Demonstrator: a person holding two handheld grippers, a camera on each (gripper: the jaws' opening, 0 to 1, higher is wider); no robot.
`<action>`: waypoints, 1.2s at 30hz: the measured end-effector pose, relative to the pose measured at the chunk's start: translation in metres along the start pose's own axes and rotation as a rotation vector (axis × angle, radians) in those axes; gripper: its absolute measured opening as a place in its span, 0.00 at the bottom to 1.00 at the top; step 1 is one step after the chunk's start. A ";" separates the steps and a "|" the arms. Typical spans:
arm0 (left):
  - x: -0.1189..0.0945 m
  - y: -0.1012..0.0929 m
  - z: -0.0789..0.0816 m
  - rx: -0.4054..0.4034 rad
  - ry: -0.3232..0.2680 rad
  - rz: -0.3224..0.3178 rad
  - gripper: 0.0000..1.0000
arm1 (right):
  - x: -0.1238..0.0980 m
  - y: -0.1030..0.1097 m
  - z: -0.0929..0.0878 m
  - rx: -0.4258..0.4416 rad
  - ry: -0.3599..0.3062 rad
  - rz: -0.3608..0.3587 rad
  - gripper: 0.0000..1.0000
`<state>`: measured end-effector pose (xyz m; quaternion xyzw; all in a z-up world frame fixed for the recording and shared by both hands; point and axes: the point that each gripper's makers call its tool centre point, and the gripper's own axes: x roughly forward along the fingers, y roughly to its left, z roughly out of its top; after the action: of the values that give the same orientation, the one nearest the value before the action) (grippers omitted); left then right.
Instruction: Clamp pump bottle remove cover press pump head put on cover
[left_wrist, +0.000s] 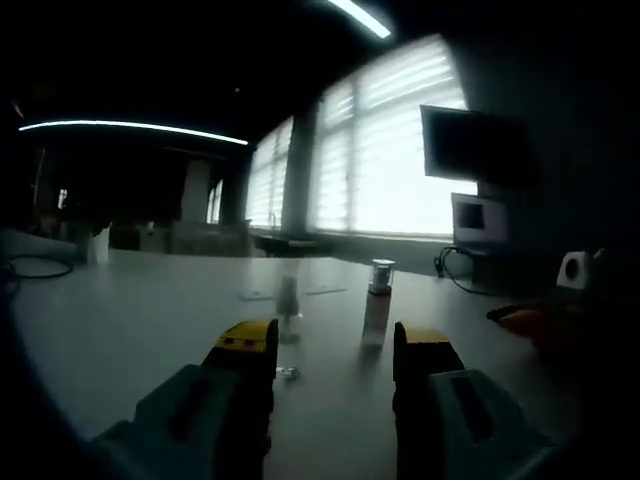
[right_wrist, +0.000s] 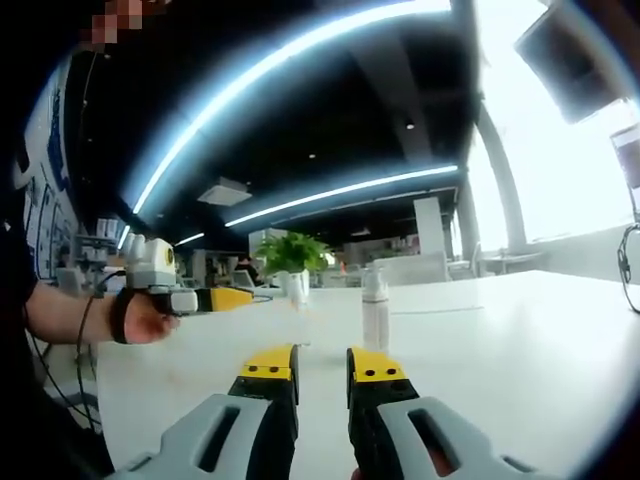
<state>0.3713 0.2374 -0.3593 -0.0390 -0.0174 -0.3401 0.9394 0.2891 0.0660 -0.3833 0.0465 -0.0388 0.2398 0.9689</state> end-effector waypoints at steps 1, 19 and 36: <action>-0.003 0.001 0.000 0.002 -0.002 0.000 0.37 | 0.000 0.000 0.000 -0.002 -0.001 0.001 0.14; -0.064 -0.014 0.003 -0.020 -0.042 -0.013 0.36 | 0.001 0.005 -0.002 -0.010 0.018 0.022 0.15; -0.086 0.025 -0.020 -0.022 -0.040 0.082 0.35 | 0.003 0.004 -0.007 0.032 0.038 0.037 0.15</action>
<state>0.3217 0.3097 -0.3863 -0.0567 -0.0309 -0.3006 0.9516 0.2897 0.0717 -0.3892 0.0567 -0.0174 0.2593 0.9640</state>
